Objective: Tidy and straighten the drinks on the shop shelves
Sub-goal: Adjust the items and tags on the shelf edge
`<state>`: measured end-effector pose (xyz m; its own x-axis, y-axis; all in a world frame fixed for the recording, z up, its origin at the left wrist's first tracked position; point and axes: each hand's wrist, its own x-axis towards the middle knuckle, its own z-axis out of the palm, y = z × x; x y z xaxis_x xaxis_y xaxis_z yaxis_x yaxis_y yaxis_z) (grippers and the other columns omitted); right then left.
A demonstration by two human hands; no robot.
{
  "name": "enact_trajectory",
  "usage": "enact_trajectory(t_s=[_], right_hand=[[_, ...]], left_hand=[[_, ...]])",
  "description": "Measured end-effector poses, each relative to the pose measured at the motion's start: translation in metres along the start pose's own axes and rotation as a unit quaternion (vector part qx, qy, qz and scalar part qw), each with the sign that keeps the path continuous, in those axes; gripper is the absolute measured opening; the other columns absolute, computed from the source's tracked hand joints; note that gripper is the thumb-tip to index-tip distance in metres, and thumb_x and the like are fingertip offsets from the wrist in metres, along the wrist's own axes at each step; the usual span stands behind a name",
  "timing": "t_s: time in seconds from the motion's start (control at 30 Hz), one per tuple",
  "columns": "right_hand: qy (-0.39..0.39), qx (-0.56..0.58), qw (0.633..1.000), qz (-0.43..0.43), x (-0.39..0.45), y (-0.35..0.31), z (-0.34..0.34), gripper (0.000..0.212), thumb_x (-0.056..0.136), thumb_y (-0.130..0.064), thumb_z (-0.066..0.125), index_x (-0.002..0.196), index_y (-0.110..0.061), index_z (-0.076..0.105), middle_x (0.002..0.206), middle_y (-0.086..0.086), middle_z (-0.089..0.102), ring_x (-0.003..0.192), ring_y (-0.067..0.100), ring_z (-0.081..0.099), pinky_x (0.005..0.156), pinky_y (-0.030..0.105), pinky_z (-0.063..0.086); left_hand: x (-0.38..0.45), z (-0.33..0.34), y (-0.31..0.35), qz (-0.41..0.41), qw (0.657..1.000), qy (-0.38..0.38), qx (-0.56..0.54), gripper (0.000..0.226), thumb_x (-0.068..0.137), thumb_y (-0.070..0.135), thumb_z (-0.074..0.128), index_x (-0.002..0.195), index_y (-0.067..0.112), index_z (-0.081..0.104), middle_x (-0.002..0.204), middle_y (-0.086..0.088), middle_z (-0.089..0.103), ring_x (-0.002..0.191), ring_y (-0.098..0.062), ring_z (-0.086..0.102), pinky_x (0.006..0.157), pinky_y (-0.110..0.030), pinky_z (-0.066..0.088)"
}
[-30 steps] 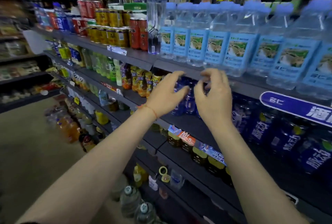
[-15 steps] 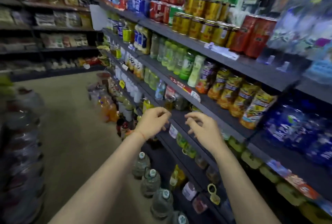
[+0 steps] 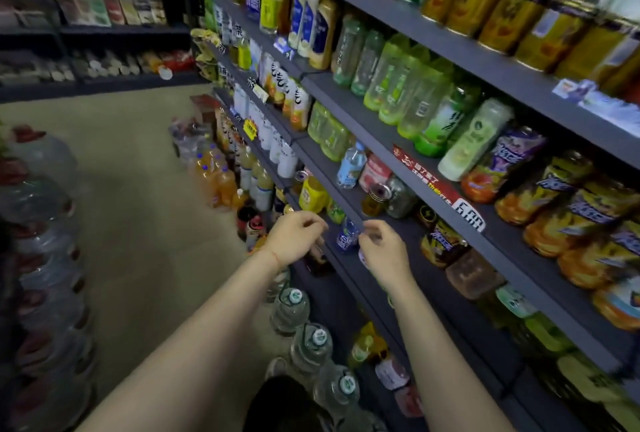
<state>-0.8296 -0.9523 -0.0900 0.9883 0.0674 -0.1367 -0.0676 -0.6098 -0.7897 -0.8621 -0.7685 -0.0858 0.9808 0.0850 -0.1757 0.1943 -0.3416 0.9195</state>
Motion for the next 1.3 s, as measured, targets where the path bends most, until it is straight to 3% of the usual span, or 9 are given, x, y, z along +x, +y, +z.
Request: enact_trajectory(t_s=[0.07, 0.17, 0.43, 0.63, 0.73, 0.9, 1.0, 1.2, 1.3], right_hand=[[0.018, -0.012, 1.0, 0.008, 0.034, -0.002, 0.005, 0.029, 0.095, -0.016, 0.054, 0.122, -0.008, 0.059, 0.119, 0.013, 0.061, 0.094, 0.031, 0.063, 0.077, 0.042, 0.053], [0.034, 0.006, 0.999, 0.031, 0.109, 0.0, 0.016, 0.043, 0.092, -0.011, 0.057, 0.135, -0.009, 0.051, 0.132, 0.012, 0.052, 0.089, 0.022, 0.06, 0.07, 0.021, 0.046], [0.014, 0.072, 0.995, 0.073, 0.292, 0.019, 0.055, 0.088, 0.07, -0.038, 0.064, 0.149, -0.014, 0.034, 0.149, 0.009, 0.044, 0.137, 0.028, 0.044, 0.11, 0.048, 0.039], [-0.004, 0.029, 0.974, 0.223, 0.331, -0.017, 0.066, 0.047, 0.099, -0.022, 0.056, 0.138, 0.003, 0.047, 0.141, 0.025, 0.05, 0.127, 0.036, 0.049, 0.093, 0.034, 0.039], [-0.036, 0.017, 0.97, 0.24, 0.339, -0.018, 0.069, 0.048, 0.103, -0.037, 0.044, 0.131, 0.0, 0.056, 0.135, 0.021, 0.057, 0.126, 0.034, 0.053, 0.096, 0.034, 0.042], [0.116, 0.04, 0.981, 0.147, 0.323, -0.019, 0.088, 0.056, 0.076, -0.043, 0.077, 0.121, -0.013, 0.064, 0.12, 0.005, 0.068, 0.109, 0.024, 0.065, 0.088, 0.03, 0.05], [0.093, 0.105, 0.979, 0.148, 0.308, -0.031, 0.108, 0.055, 0.063, -0.045, 0.077, 0.11, -0.017, 0.067, 0.104, -0.005, 0.073, 0.093, 0.011, 0.069, 0.084, 0.031, 0.055], [0.098, 0.188, 0.967, 0.139, 0.28, -0.09, 0.143, 0.035, 0.083, -0.052, 0.069, 0.087, -0.017, 0.068, 0.083, 0.0, 0.074, 0.076, 0.016, 0.071, 0.069, 0.035, 0.056], [0.082, 0.284, 0.942, 0.161, 0.269, -0.114, 0.138, 0.041, 0.103, -0.042, 0.042, 0.089, -0.011, 0.066, 0.066, 0.01, 0.069, 0.053, 0.023, 0.063, 0.051, 0.029, 0.05]], left_hand=[[0.029, -0.005, -0.003, -0.008, 1.0, -0.014, 0.015, 0.02, 0.099, 0.015, 0.049, 0.092, 0.015, 0.068, 0.081, -0.006, 0.072, 0.056, -0.013, 0.066, 0.061, -0.022, 0.055], [0.095, -0.016, -0.006, -0.029, 0.998, -0.032, 0.035, 0.02, 0.099, 0.019, 0.05, 0.092, 0.016, 0.068, 0.081, -0.007, 0.072, 0.064, -0.019, 0.069, 0.072, -0.034, 0.057], [0.238, -0.038, 0.004, -0.091, 0.993, -0.045, 0.068, 0.022, 0.101, 0.02, 0.048, 0.097, 0.007, 0.066, 0.071, -0.01, 0.065, 0.055, -0.016, 0.058, 0.043, -0.023, 0.045], [0.294, -0.036, -0.009, -0.094, 0.99, -0.073, 0.08, 0.023, 0.099, 0.018, 0.048, 0.102, 0.01, 0.069, 0.096, -0.017, 0.071, 0.072, -0.032, 0.069, 0.057, -0.034, 0.052], [0.307, -0.042, -0.021, -0.098, 0.989, -0.087, 0.074, 0.022, 0.099, 0.021, 0.049, 0.102, 0.015, 0.07, 0.095, -0.011, 0.072, 0.077, -0.027, 0.072, 0.072, -0.039, 0.058], [0.316, -0.062, -0.039, -0.098, 0.983, -0.125, 0.092, 0.022, 0.089, 0.029, 0.059, 0.107, 0.02, 0.067, 0.102, -0.008, 0.07, 0.089, -0.025, 0.069, 0.084, -0.046, 0.056], [0.317, -0.072, -0.042, -0.025, 0.98, -0.153, 0.128, 0.058, 0.074, 0.042, 0.071, 0.126, 0.022, 0.054, 0.121, -0.002, 0.058, 0.106, -0.021, 0.059, 0.087, -0.039, 0.052], [0.307, -0.104, -0.047, -0.038, 0.984, -0.156, -0.072, 0.05, 0.07, 0.045, 0.076, 0.112, 0.024, 0.058, 0.105, 0.002, 0.07, 0.097, -0.022, 0.067, 0.08, -0.034, 0.052], [0.302, -0.131, -0.053, -0.174, 0.923, -0.159, -0.305, 0.036, 0.094, 0.048, 0.056, 0.1, 0.014, 0.067, 0.085, -0.007, 0.072, 0.076, -0.026, 0.07, 0.065, -0.03, 0.055]])
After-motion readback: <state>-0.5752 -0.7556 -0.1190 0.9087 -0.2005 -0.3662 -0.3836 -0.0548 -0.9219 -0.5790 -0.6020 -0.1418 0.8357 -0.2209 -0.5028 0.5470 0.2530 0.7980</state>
